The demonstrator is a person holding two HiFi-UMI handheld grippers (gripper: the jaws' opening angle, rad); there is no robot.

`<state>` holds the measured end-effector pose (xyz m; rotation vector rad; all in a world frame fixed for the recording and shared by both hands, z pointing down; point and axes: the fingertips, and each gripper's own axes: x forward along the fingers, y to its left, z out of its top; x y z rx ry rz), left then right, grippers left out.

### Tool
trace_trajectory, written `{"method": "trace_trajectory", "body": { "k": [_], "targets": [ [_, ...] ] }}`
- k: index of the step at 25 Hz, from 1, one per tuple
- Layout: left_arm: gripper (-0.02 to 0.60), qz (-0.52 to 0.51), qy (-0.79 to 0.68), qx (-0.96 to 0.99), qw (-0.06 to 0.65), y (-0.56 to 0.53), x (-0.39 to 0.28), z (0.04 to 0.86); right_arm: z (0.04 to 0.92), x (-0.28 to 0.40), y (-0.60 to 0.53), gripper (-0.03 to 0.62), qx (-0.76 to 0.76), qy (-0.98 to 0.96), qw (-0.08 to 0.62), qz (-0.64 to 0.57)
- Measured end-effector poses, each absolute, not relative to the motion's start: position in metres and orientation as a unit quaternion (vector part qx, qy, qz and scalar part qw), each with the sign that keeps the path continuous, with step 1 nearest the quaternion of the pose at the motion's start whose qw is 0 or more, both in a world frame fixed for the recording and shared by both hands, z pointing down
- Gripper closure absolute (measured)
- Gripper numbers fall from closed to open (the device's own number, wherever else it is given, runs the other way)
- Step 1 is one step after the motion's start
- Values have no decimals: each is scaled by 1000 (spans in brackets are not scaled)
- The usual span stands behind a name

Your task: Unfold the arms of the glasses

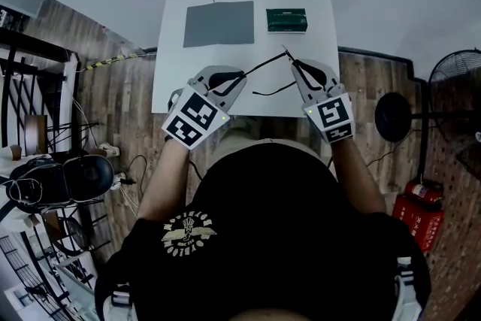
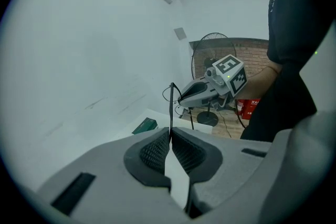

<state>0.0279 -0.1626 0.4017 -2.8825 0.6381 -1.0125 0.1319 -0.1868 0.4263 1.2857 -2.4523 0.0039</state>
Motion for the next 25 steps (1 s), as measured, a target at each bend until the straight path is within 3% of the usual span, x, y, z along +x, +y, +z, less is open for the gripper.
{"method": "trace_trajectory", "body": {
  "k": [10,16,25],
  "targets": [
    [560,-319,209,-924,-2,-163,40,403,436,148,-189,576,448,-870,206,0],
    [557,-215,261,-941,-25,-171,46,385,426,175,-194,577,496,-853,163,25],
    [557,-79,406,-910,1,-198,-8,336,382,224,-198,577,553,-829,86,18]
  ]
}}
